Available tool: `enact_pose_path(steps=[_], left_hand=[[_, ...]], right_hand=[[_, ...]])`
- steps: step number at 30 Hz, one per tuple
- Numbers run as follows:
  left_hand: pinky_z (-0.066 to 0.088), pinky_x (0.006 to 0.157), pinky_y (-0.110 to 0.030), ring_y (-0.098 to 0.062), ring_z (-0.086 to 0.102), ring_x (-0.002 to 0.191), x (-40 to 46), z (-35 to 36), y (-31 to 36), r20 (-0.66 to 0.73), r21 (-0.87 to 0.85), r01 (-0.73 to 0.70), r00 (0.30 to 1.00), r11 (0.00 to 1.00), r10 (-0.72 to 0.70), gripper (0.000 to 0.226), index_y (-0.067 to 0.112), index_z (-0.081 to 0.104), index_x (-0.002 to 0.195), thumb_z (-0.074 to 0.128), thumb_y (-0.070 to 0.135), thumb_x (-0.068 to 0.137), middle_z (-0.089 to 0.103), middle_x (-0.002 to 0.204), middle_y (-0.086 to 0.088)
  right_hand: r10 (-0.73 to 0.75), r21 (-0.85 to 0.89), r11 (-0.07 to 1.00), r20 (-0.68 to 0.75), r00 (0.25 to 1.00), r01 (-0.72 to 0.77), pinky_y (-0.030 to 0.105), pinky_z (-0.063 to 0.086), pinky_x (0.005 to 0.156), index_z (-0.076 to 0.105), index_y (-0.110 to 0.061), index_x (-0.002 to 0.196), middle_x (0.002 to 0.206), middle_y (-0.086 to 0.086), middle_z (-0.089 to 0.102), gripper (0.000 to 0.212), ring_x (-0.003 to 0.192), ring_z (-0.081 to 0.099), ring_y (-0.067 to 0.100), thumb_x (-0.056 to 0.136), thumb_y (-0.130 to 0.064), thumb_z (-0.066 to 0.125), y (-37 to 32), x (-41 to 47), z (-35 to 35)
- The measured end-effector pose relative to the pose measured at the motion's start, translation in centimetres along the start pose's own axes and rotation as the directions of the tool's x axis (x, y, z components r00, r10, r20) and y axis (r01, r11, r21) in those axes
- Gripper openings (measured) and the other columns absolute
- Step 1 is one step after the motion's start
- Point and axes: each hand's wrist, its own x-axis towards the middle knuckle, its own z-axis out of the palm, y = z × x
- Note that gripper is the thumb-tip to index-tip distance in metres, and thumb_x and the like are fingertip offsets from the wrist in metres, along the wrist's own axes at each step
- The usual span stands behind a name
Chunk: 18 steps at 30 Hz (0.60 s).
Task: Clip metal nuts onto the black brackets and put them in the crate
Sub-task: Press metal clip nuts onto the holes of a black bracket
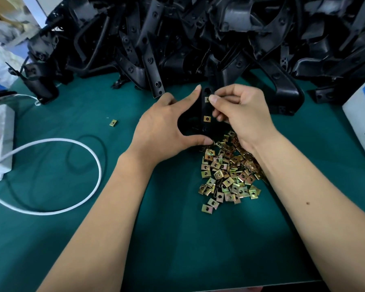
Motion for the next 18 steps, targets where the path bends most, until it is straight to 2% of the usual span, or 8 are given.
enact_pose_path(steps=[3, 9, 13, 15, 18], left_hand=[[0.052, 0.088, -0.035, -0.014, 0.052, 0.101, 0.0, 0.3, 0.2, -0.03, 0.035, 0.024, 0.999, 0.999, -0.023, 0.11, 0.056, 0.024, 0.156, 0.068, 0.087, 0.06, 0.048, 0.111, 0.005], [0.051, 0.084, -0.035, -0.016, 0.053, 0.102, -0.4, 0.5, 1.5, -0.096, 0.024, 0.057, 0.994, 0.998, -0.055, 0.11, 0.055, 0.028, 0.155, 0.072, 0.085, 0.059, 0.046, 0.11, 0.005], [0.052, 0.079, -0.038, -0.021, 0.054, 0.099, -0.1, -0.1, 3.2, -0.141, 0.101, 0.046, 0.99, 0.994, -0.032, 0.11, 0.049, 0.032, 0.157, 0.074, 0.082, 0.061, 0.048, 0.111, 0.0], [0.052, 0.076, -0.041, -0.024, 0.055, 0.098, 0.0, -0.4, 4.7, -0.176, 0.129, 0.051, 0.984, 0.99, -0.028, 0.109, 0.047, 0.031, 0.158, 0.076, 0.078, 0.065, 0.048, 0.112, -0.003], [0.047, 0.072, -0.038, -0.025, 0.053, 0.094, 0.3, -0.3, 8.0, -0.207, 0.095, 0.019, 0.978, 0.995, 0.001, 0.1, 0.043, 0.028, 0.16, 0.066, 0.07, 0.072, 0.048, 0.111, -0.005]], right_hand=[[0.019, -0.012, 1.0, -0.047, 0.999, -0.019, 0.023, 0.052, 0.058, 0.075, -0.009, 0.091, 0.073, 0.002, 0.073, 0.015, 0.064, 0.066, 0.014, 0.1, -0.009, 0.063, -0.1, 0.0, 0.2], [0.081, -0.047, 0.995, -0.096, 0.992, -0.085, 0.025, 0.05, 0.059, 0.077, -0.017, 0.083, 0.071, 0.002, 0.069, 0.018, 0.064, 0.062, 0.011, 0.097, -0.014, 0.067, -0.8, -0.7, 0.7], [0.074, -0.051, 0.995, -0.187, 0.98, -0.085, 0.03, 0.051, 0.07, 0.075, -0.021, 0.072, 0.07, -0.001, 0.069, 0.025, 0.067, 0.062, 0.008, 0.096, -0.021, 0.069, -2.0, -1.5, 0.8], [0.06, -0.02, 0.998, -0.186, 0.981, -0.065, 0.027, 0.051, 0.074, 0.075, -0.019, 0.077, 0.072, -0.006, 0.071, 0.02, 0.07, 0.065, 0.006, 0.095, -0.028, 0.071, -3.2, -2.2, 0.3], [0.027, -0.081, 0.996, -0.19, 0.981, -0.043, 0.028, 0.056, 0.077, 0.066, -0.018, 0.096, 0.093, -0.002, 0.074, 0.026, 0.084, 0.069, 0.006, 0.09, -0.043, 0.073, -5.0, -3.6, -1.1]])
